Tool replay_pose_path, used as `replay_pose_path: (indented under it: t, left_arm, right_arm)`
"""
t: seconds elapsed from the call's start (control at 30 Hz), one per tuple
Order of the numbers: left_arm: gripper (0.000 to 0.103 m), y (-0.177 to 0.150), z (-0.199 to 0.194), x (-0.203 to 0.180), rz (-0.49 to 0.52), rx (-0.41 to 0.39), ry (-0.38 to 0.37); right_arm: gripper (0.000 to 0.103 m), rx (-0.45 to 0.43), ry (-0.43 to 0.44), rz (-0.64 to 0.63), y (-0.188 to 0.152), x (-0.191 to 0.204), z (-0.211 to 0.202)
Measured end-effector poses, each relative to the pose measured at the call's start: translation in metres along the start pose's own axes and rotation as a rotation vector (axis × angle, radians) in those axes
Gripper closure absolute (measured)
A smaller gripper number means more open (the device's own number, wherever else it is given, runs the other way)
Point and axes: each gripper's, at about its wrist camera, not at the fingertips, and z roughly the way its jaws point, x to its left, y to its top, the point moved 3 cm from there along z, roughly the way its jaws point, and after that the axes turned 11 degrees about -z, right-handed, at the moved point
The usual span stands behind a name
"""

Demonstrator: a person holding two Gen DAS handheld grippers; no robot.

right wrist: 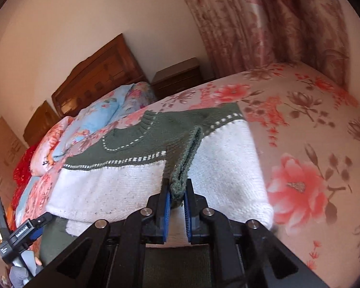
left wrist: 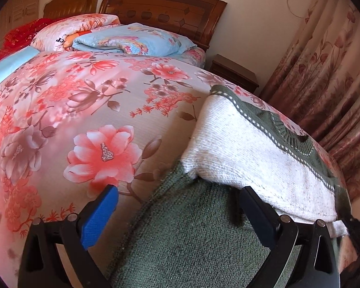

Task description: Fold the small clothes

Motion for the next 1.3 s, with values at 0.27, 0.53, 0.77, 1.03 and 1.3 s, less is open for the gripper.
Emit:
replay_pose_path:
  t: [0.27, 0.53, 0.77, 1.03, 1.3]
  left_arm:
    - [0.0, 0.002, -0.005, 0.004, -0.02, -0.002, -0.037]
    - [0.0, -0.006, -0.122, -0.031, 0.16, -0.22, -0.383]
    - [0.0, -0.063, -0.065, -0.062, 0.365, 0.05, -0.198]
    - [0.0, -0.088, -0.039, -0.024, 0.482, 0.146, -0.044]
    - [0.0, -0.088, -0.043, -0.007, 0.499, 0.147, -0.018]
  right_arm:
    - [0.086, 0.05, -0.065, -0.021, -0.009, -0.003, -0.002]
    - [0.073, -0.017, -0.047, -0.18, -0.021, 0.028, -0.063]
    - [0.073, 0.178, -0.092, -0.397, -0.066, 0.059, -0.048]
    - [0.073, 0.217, -0.098, -0.398, -0.095, 0.031, -0.069]
    - [0.073, 0.227, -0.137, -0.341, -0.092, 0.022, -0.085]
